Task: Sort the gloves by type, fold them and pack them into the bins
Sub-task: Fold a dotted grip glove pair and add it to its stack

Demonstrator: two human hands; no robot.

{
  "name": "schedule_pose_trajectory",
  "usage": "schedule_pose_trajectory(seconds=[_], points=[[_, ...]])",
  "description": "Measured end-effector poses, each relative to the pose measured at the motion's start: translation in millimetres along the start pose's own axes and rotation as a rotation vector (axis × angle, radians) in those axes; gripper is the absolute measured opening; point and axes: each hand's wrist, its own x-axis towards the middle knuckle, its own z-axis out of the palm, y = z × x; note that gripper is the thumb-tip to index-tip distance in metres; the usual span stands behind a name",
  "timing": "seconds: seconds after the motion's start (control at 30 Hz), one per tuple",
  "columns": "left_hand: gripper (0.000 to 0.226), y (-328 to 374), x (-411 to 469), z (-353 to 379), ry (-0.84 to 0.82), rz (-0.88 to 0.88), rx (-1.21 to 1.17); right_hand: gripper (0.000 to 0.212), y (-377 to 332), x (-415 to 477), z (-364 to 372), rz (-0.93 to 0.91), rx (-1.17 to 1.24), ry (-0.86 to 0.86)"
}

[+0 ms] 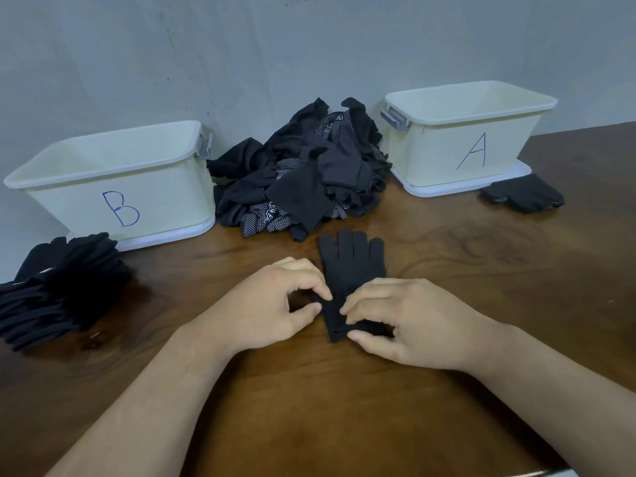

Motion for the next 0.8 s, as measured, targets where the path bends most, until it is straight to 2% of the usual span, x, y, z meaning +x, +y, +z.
schedule_pose_trajectory(seconds=[0.2, 0.43, 0.63, 0.7, 0.8], points=[[0.008, -0.5, 1.4, -6.2, -0.003, -0.016, -0.022, 0.028, 0.7, 1.1, -2.0, 0.004, 0.014, -0.012], [0.011, 2.3, -1.4, -7.5, -0.018, -0.013, -0.014, 0.020, 5.3, -1.2, -5.3, -0.048, 0.003, 0.013], [0.064, 20.6, -1.6, -2.3, -0.084, -0.006, -0.029, 0.018, 4.6, 1.8, -6.9, 0.051, 0.122, 0.093], [0.056, 22.0, 1.7, 8.1, -0.074, -0.005, -0.002, 0.018, 4.4, 1.6, -7.3, 0.109, 0.211, 0.128], [0.026, 19.3, 6.5, 16.6, 0.008, -0.017, -0.034, 0.021, 4.5, 1.7, -10.3, 0.188, 0.339, 0.161]])
